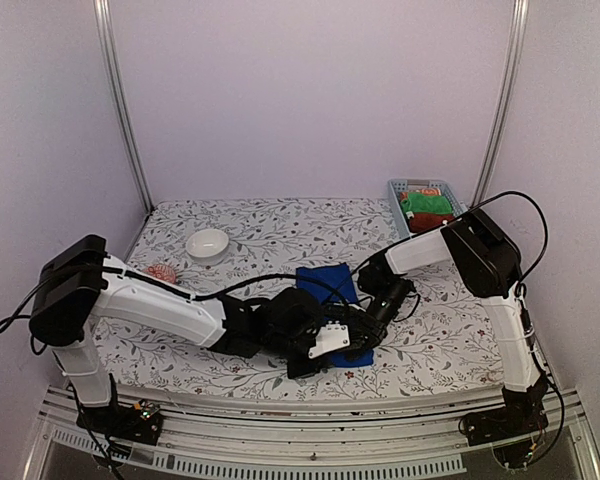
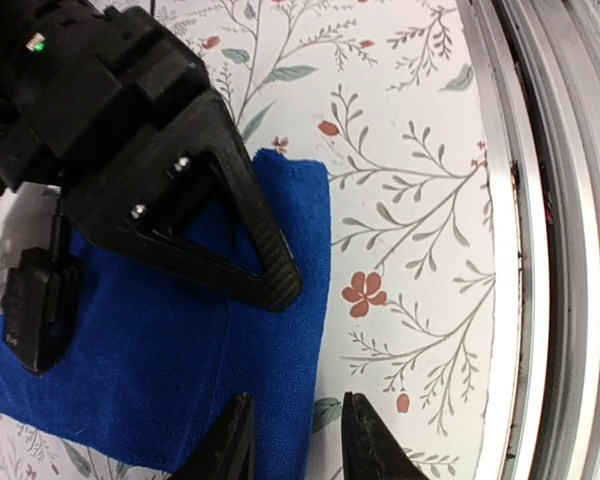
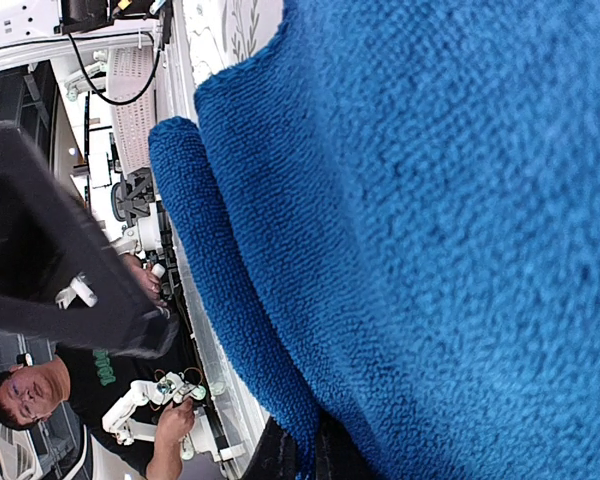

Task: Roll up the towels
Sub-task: Roll the towel at the center of the board.

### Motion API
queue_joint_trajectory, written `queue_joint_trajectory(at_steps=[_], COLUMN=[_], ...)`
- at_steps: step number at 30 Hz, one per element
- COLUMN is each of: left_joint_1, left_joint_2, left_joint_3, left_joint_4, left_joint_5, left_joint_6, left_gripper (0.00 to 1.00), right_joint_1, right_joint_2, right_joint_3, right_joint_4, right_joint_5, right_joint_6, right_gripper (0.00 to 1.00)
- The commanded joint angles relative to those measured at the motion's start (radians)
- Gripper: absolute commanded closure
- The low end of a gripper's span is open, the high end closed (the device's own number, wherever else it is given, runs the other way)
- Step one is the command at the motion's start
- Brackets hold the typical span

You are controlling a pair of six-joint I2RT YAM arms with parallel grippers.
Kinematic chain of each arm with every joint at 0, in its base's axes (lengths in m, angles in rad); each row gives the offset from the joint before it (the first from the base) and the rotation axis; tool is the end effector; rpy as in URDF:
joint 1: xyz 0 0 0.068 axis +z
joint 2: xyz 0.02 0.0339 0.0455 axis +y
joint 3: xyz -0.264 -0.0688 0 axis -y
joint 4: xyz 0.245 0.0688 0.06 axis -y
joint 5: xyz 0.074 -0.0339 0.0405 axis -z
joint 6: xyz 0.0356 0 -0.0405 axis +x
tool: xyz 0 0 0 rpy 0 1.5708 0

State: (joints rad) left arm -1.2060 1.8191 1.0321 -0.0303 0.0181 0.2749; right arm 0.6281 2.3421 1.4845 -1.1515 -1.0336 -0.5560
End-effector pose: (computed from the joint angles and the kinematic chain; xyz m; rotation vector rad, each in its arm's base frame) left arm 0.1333 -0.3509 0.1583 1.6512 1.7937 -0.4527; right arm 0.2819 0.2425 0.0733 1.0711 -2.1288 -1.3238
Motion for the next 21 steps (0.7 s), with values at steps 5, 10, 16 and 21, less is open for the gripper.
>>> queue_joint_trajectory(at_steps=[5,10,16,21], left_joint_1=[-0.007,-0.007,-0.013,-0.028], left_joint_2=[0.089,0.137,0.204,0.238], left_joint_3=[0.045,0.045,0.045,0.048], left_joint_4=[-0.04,-0.041,-0.079,-0.131], left_joint_5=[-0.039,-0.107,-0.159,-0.159], left_joint_6=[0.071,0.087,0.107,0.093], left_gripper=[0.65,0.62,0.64,0.82], right_joint_1=[0.007,0.009,0.009,-0.013], right_joint_2=[0.064,0.066,0.054,-0.042], right_joint_3=[-0.037,-0.039,-0.037,-0.029], right_joint_4=[0.105,0.099,0.08,0.05], right_joint_5=[0.169,0.16,0.132,0.154], right_joint_6=[0.009,0.003,-0.011,-0.04], right_gripper=[0.96,0.96,0.94,0.78])
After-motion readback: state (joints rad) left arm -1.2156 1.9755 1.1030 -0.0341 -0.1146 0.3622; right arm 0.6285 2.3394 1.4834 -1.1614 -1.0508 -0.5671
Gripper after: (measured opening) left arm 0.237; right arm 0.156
